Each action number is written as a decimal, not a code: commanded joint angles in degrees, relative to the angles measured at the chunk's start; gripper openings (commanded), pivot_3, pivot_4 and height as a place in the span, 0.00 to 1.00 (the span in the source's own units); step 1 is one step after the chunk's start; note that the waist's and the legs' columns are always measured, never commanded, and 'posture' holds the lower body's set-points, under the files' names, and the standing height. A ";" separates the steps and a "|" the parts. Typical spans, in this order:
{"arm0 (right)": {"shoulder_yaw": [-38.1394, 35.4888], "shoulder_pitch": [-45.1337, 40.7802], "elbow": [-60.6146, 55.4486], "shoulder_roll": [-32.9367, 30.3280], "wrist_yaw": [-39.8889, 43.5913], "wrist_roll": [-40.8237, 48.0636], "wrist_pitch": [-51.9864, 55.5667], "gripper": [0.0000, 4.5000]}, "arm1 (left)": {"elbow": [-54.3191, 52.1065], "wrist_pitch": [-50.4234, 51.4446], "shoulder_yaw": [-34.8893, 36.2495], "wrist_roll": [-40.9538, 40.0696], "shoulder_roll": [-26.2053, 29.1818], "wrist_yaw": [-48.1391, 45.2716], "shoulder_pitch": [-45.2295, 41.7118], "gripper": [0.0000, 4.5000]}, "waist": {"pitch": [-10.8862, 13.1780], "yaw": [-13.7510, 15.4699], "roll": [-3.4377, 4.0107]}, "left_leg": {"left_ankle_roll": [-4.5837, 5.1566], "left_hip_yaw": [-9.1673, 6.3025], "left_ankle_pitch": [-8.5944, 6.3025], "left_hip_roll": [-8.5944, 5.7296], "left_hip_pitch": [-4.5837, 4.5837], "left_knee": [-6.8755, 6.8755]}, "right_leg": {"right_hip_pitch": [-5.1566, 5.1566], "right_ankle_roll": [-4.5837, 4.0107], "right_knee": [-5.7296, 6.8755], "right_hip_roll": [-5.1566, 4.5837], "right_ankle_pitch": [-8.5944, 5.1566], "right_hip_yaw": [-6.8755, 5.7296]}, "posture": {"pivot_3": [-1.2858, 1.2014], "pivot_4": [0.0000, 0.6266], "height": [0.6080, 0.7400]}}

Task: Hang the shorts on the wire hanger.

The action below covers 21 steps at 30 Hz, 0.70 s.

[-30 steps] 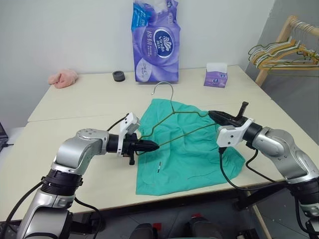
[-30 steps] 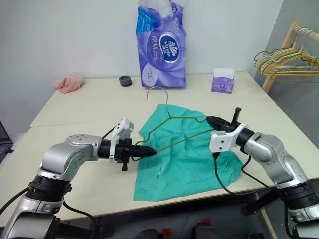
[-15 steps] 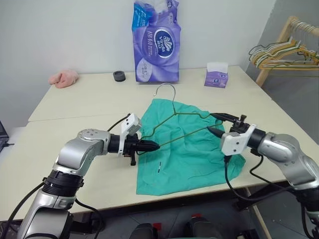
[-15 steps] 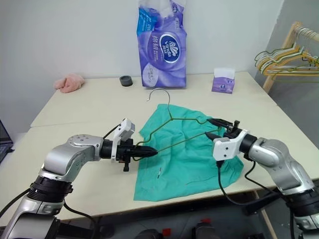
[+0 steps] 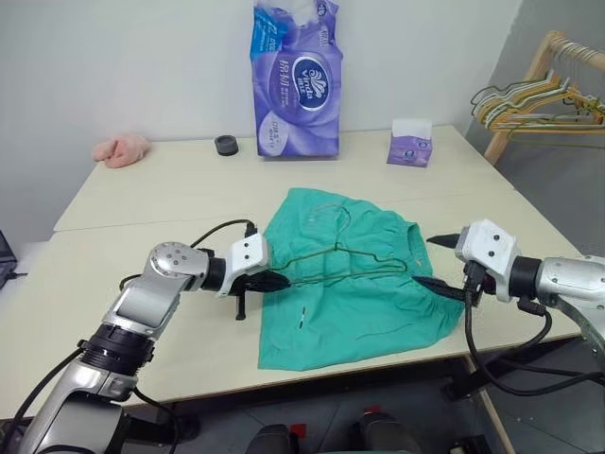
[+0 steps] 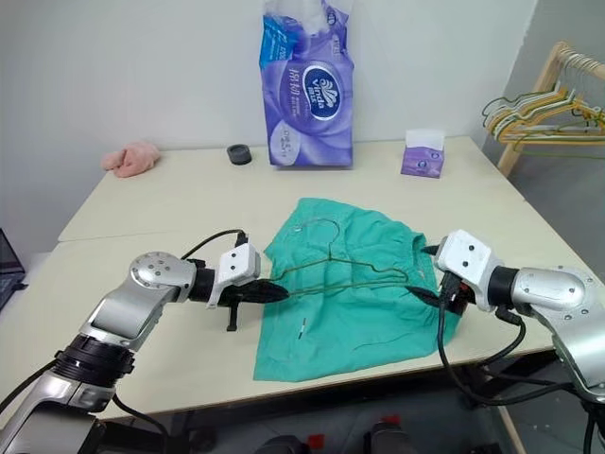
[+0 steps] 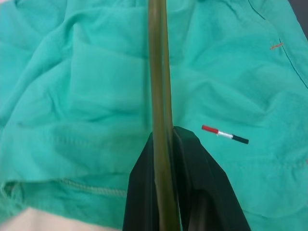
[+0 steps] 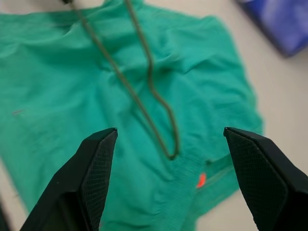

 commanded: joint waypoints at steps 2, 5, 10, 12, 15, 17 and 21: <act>5.04 -4.23 -0.66 -0.55 0.51 -1.39 3.20 0.84 | -4.54 -0.14 -0.09 -0.68 -0.61 -1.74 -2.41 0.00 | 0.00 -0.10 0.01 | 0.00 0.00 0.00 0.00 -0.01 -0.01 | -0.01 0.02 0.00 0.00 -0.01 -0.01 | 0.47 0.08 1.00; 8.93 -7.48 1.06 0.95 -0.13 -2.86 4.46 0.84 | -7.08 0.89 -0.20 -1.43 -0.21 -3.25 -2.20 0.00 | 0.01 -0.36 0.02 | 0.00 0.00 0.00 0.00 -0.02 -0.03 | -0.04 0.02 0.00 0.01 -0.02 0.00 | 0.47 0.08 1.00; 12.68 -10.51 3.01 1.59 0.32 -4.57 5.98 0.84 | -8.91 1.44 -0.29 -0.93 -0.04 -4.08 -1.72 0.00 | 0.01 -0.22 0.02 | 0.00 0.00 0.00 0.00 -0.04 -0.03 | -0.06 0.02 0.00 0.01 -0.02 -0.01 | 0.47 0.07 1.00; 14.30 -11.25 3.70 1.30 1.01 -5.27 6.40 0.80 | -9.46 1.79 -0.28 -0.90 -0.16 -4.08 -1.68 0.00 | 0.01 -0.21 0.01 | 0.00 -0.01 0.00 0.00 -0.04 -0.02 | -0.06 0.03 0.00 0.00 -0.02 -0.02 | 0.47 0.07 1.00; 15.39 -11.78 4.01 0.88 2.18 -5.73 6.49 0.65 | -9.67 1.60 -0.42 -0.54 -0.02 -4.26 -1.73 0.00 | 0.01 -0.13 0.01 | 0.01 -0.02 -0.01 0.00 -0.06 -0.02 | -0.06 0.03 -0.01 0.00 -0.02 -0.02 | 0.47 0.07 1.00; 15.72 -12.03 3.97 0.69 2.78 -5.78 6.85 0.50 | -9.69 1.43 -0.51 -0.21 0.12 -4.41 -1.77 0.00 | 0.01 -0.13 0.02 | 0.01 -0.03 -0.01 0.00 -0.06 -0.02 | -0.06 0.03 -0.01 0.00 -0.02 -0.04 | 0.47 0.07 1.00; 16.38 -12.12 3.44 0.16 3.87 -5.98 7.63 0.20 | -10.26 1.78 -0.51 -0.25 0.19 -4.60 -1.53 0.00 | 0.01 -0.13 0.01 | 0.00 -0.03 0.00 0.00 -0.07 -0.02 | -0.07 0.03 0.00 0.00 -0.02 -0.04 | 0.47 0.07 1.00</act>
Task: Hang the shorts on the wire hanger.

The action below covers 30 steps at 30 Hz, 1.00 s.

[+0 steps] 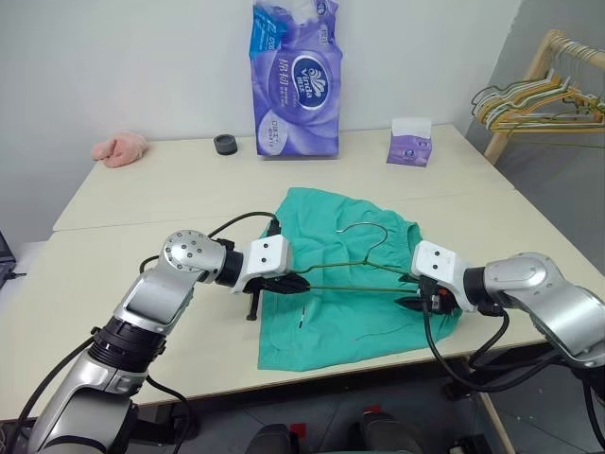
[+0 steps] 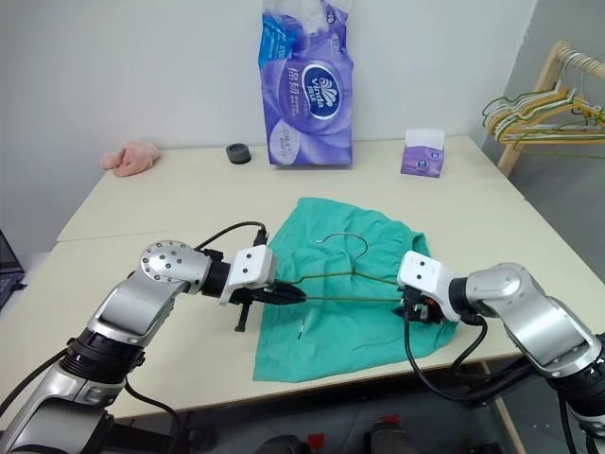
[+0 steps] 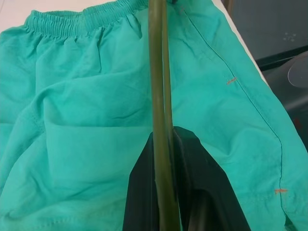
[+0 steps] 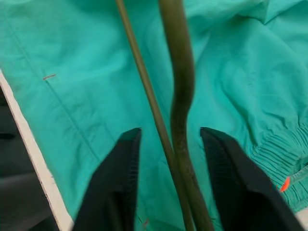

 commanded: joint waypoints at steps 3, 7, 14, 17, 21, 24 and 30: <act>0.23 -0.88 -2.18 -0.92 1.53 -0.17 1.11 0.01 | -2.88 0.20 -0.11 -0.11 0.71 -0.15 -0.19 0.00 | 0.00 -0.01 0.00 | 0.00 -0.01 0.00 0.00 0.00 0.00 | 0.00 0.00 0.00 0.00 0.00 -0.01 | 0.47 0.07 1.00; 0.37 -0.61 -3.11 -1.22 2.24 0.36 1.67 0.01 | -2.49 -0.47 -0.30 0.49 0.00 0.79 -0.33 0.00 | 0.00 0.00 0.00 | 0.00 -0.02 0.00 0.00 -0.01 0.01 | 0.00 0.00 0.00 0.00 0.00 -0.01 | 0.47 0.07 1.00; -0.41 0.61 -4.36 -1.54 2.21 1.33 2.69 0.00 | -2.71 5.84 3.39 -5.73 -4.79 2.48 -0.57 0.22 | -0.01 0.01 -0.01 | 0.00 -0.05 0.00 0.00 -0.02 0.02 | 0.00 0.01 0.01 0.00 0.00 -0.04 | 0.47 0.06 1.00; -2.73 2.26 -4.88 -1.29 1.67 2.90 4.00 0.00 | 0.09 7.05 9.40 -8.95 -9.19 9.22 -1.24 0.41 | -0.01 0.06 -0.01 | 0.00 -0.05 0.00 0.00 -0.04 0.02 | 0.00 0.01 0.00 -0.01 0.00 -0.03 | 0.47 0.06 1.00; -7.42 5.70 -5.90 -0.84 0.66 5.82 6.15 0.00 | 1.48 10.95 14.47 -12.36 -9.09 11.56 -0.92 0.55 | -0.03 -0.02 -0.05 | 0.00 -0.22 0.00 0.00 -0.15 0.15 | 0.00 0.03 0.02 -0.02 0.02 -0.16 | 0.47 0.06 1.00; -11.27 9.72 -7.14 -1.20 -0.12 7.59 7.52 0.00 | 2.30 10.49 15.34 -12.16 -6.60 11.66 0.23 0.55 | -0.05 0.01 -0.04 | -0.01 -0.21 0.00 0.00 -0.11 0.11 | -0.01 0.02 0.05 -0.01 0.02 -0.15 | 0.48 0.06 1.00; -20.32 15.94 -7.11 0.18 -3.15 11.60 12.05 0.00 | 9.40 6.03 15.87 -8.99 -3.24 12.54 -0.58 0.55 | -0.04 0.46 -0.05 | -0.01 -0.21 0.00 -0.02 -0.12 0.16 | 0.02 -0.06 0.03 -0.02 0.08 -0.15 | 0.48 0.07 1.00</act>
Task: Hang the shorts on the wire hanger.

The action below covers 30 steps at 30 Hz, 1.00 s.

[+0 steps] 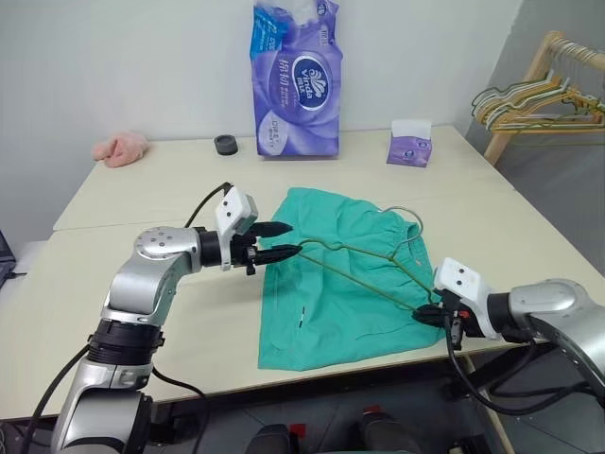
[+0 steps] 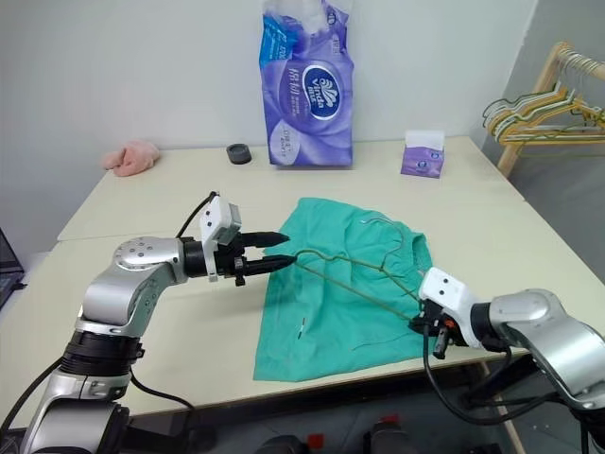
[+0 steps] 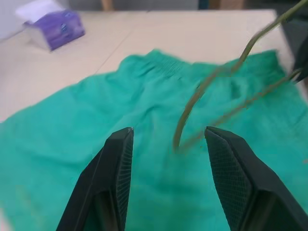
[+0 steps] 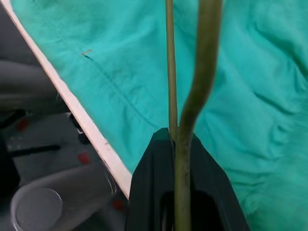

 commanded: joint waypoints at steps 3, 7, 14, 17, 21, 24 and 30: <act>-11.51 2.32 3.28 0.34 -3.14 2.94 4.35 0.00 | -0.82 1.40 0.63 -2.34 2.39 -3.48 0.36 0.55 | 0.00 0.10 -0.02 | 0.00 0.00 0.00 0.00 -0.02 0.05 | 0.01 0.11 -0.01 0.00 -0.03 0.00 | 0.48 0.07 1.00; -15.68 5.28 9.26 -1.02 -3.98 2.42 4.92 0.00 | -5.34 4.71 -1.69 -4.96 5.86 -10.15 3.55 0.55 | 0.00 -0.04 0.00 | 0.01 0.04 -0.01 -0.01 -0.03 -0.03 | 0.00 -0.14 -0.05 -0.01 0.09 0.02 | 0.48 0.07 1.00; -15.52 7.24 18.75 -2.84 -4.59 0.32 2.56 0.00 | -5.13 4.52 -2.27 -4.73 5.51 -10.02 2.67 0.55 | 0.01 -0.12 0.02 | 0.01 0.12 0.00 0.00 0.05 -0.05 | 0.02 0.08 0.00 0.01 -0.07 0.08 | 0.48 0.07 1.00; -14.82 8.33 20.69 -3.33 -4.06 -0.52 1.19 0.00 | -4.95 3.91 -2.58 -4.47 5.09 -9.77 2.39 0.55 | 0.01 -0.11 0.02 | 0.01 0.15 0.00 0.00 0.06 -0.03 | 0.03 0.11 -0.01 0.02 -0.06 0.10 | 0.48 0.08 1.00; -14.93 10.35 22.29 -4.01 -3.42 -1.02 0.04 0.00 | -5.04 3.54 -2.65 -4.36 4.66 -9.45 2.35 0.55 | 0.02 -0.16 0.03 | 0.02 0.17 0.00 0.00 0.05 -0.06 | 0.02 0.11 -0.02 0.02 -0.06 0.12 | 0.48 0.08 1.00; -14.98 12.07 21.67 -4.35 -2.62 -0.37 0.30 0.00 | -5.63 3.31 -2.64 -4.68 4.36 -9.27 2.45 0.55 | 0.02 -0.17 0.03 | 0.02 0.16 0.00 0.00 0.06 -0.07 | 0.02 0.11 -0.02 0.02 -0.06 0.12 | 0.48 0.08 1.00; -12.22 9.77 22.56 -4.16 -1.19 -0.19 -0.16 0.00 | -5.40 3.19 -2.00 -5.22 3.71 -8.86 1.17 0.55 | 0.03 -0.29 0.02 | 0.02 0.20 0.00 0.00 0.12 -0.04 | 0.06 0.13 -0.01 0.03 -0.05 0.15 | 0.48 0.09 1.00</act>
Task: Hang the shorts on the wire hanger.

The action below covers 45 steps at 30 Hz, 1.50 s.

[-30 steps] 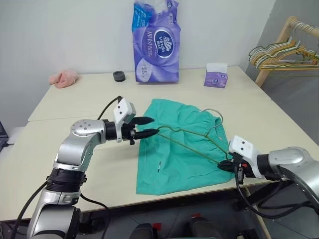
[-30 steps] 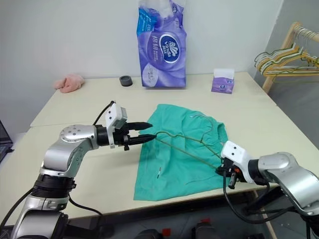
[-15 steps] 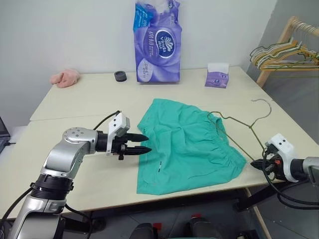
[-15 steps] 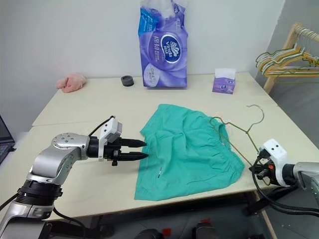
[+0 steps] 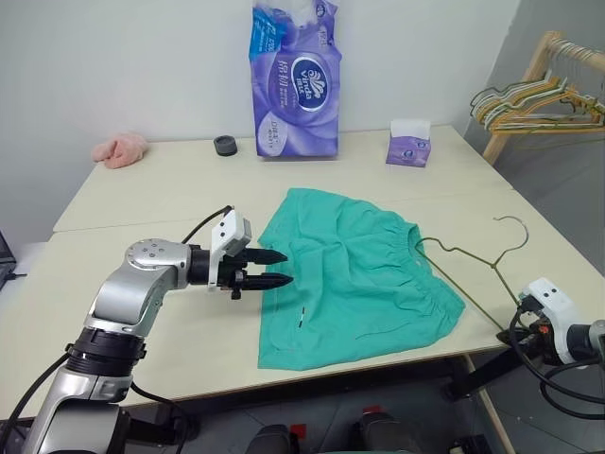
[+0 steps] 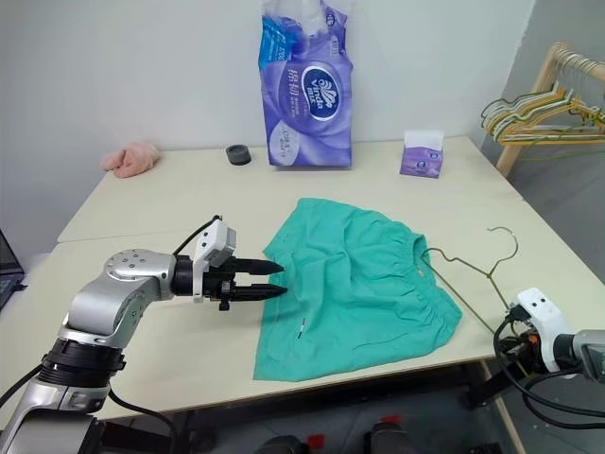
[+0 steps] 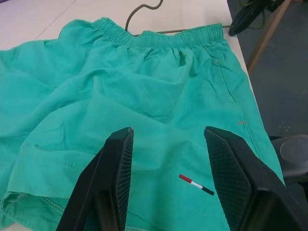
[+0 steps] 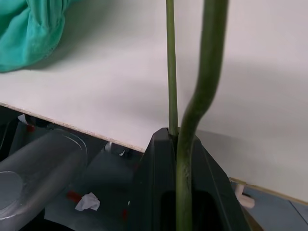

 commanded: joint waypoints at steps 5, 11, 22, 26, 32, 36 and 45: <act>7.39 -10.20 4.95 -0.54 3.79 -0.69 -2.17 0.00 | -0.53 -1.52 1.42 -0.52 -1.07 1.41 -3.39 0.55 | 0.02 -0.17 0.02 | 0.00 0.04 0.00 0.00 0.04 0.01 | 0.02 0.03 -0.01 0.01 0.02 0.03 | 0.48 0.09 1.00; 13.97 -19.75 13.56 0.91 7.32 -1.69 -2.79 0.00 | -0.27 -1.98 2.12 -0.39 -1.07 2.83 -3.81 0.55 | 0.03 -0.08 0.03 | 0.00 0.02 0.00 0.00 0.03 -0.05 | -0.01 0.01 -0.03 0.01 0.02 0.03 | 0.49 0.09 1.00; 21.23 -33.64 26.55 7.38 13.07 -1.11 3.23 0.00 | 0.20 -1.96 3.42 -0.75 -0.61 5.12 -5.09 0.55 | 0.04 -0.12 0.03 | 0.00 0.00 0.00 0.01 0.06 -0.04 | 0.00 -0.25 0.01 0.00 0.17 0.01 | 0.50 0.09 1.00; 22.00 -38.39 33.38 10.41 12.79 -2.24 4.11 0.00 | 0.00 -1.90 3.63 -0.64 -0.60 5.35 -5.22 0.55 | 0.03 0.04 0.03 | 0.00 0.01 0.00 0.01 0.06 -0.03 | 0.00 -0.28 0.03 0.00 0.19 0.01 | 0.51 0.08 1.00; 23.74 -44.01 38.20 13.68 13.20 -3.64 4.62 0.00 | -0.15 -2.05 3.65 -0.54 -0.40 5.87 -5.48 0.55 | 0.03 0.21 0.03 | 0.00 -0.02 0.00 0.01 0.04 -0.05 | -0.02 -0.29 0.04 -0.02 0.20 -0.01 | 0.51 0.07 1.00; 21.70 -46.58 41.12 17.08 9.27 -5.37 0.48 0.00 | -0.22 -2.29 3.87 -0.33 -0.78 6.93 -5.95 0.55 | 0.00 0.24 0.02 | -0.01 -0.06 0.00 0.00 0.02 -0.05 | -0.04 -0.30 0.04 -0.03 0.21 -0.03 | 0.51 0.06 1.00; 15.02 -45.21 21.65 18.77 5.00 -2.38 -1.19 0.00 | 7.10 -4.57 7.31 0.89 -4.01 15.40 -10.24 0.67 | -0.02 0.93 0.02 | -0.03 -0.02 0.01 -0.01 -0.61 0.06 | -0.84 -0.39 0.41 -0.06 0.40 0.00 | 0.51 0.05 1.00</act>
